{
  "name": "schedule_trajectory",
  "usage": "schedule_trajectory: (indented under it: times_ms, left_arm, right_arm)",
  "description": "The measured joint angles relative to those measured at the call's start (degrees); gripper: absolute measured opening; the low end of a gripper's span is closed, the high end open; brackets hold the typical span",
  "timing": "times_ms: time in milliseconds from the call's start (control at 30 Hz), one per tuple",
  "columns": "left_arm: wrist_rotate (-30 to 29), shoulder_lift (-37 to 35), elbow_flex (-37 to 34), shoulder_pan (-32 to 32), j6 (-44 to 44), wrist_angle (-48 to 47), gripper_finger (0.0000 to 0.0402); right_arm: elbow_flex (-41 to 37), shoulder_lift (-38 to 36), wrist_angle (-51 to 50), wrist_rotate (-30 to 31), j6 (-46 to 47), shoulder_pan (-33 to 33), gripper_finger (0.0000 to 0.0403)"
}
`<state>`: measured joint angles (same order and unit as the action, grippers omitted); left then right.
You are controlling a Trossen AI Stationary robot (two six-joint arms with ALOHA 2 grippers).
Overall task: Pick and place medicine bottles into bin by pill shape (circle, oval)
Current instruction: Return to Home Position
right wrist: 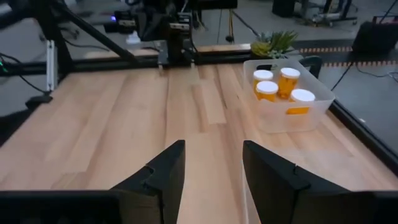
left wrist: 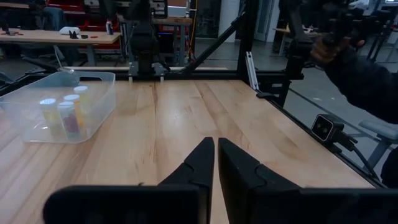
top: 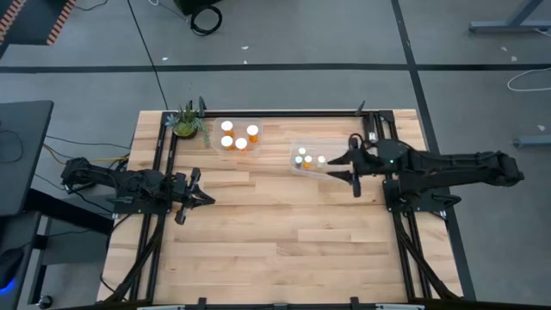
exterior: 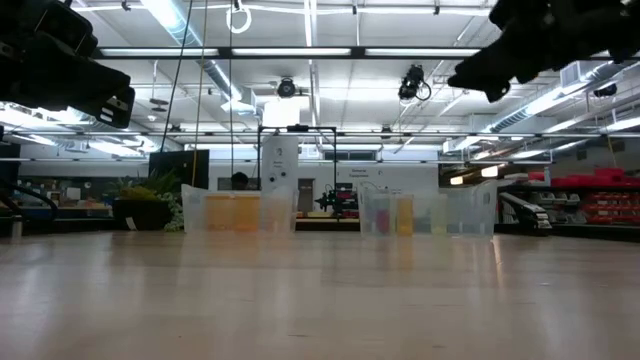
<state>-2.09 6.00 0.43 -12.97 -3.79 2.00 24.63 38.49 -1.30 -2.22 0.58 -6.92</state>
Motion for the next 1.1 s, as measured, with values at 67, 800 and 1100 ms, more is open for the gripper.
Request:
schedule_trajectory:
  times_ms: [67,800,1100]
  left_arm:
    - [0.0,0.0,0.0,0.0,0.0,0.0,0.0031]
    - [0.0,0.0,0.0,0.0,0.0,0.0,0.0031]
    - [0.0,0.0,0.0,0.0,0.0,0.0,0.004]
  right_arm:
    - [-2.6,-2.5,1.7,-0.9,1.1,0.0,0.0168]
    - [-23.6,-17.4,11.1,-4.6,6.9,0.0,0.0167]
    - [-24.3,-18.7,13.3,-5.3,7.5,0.1,0.0168]
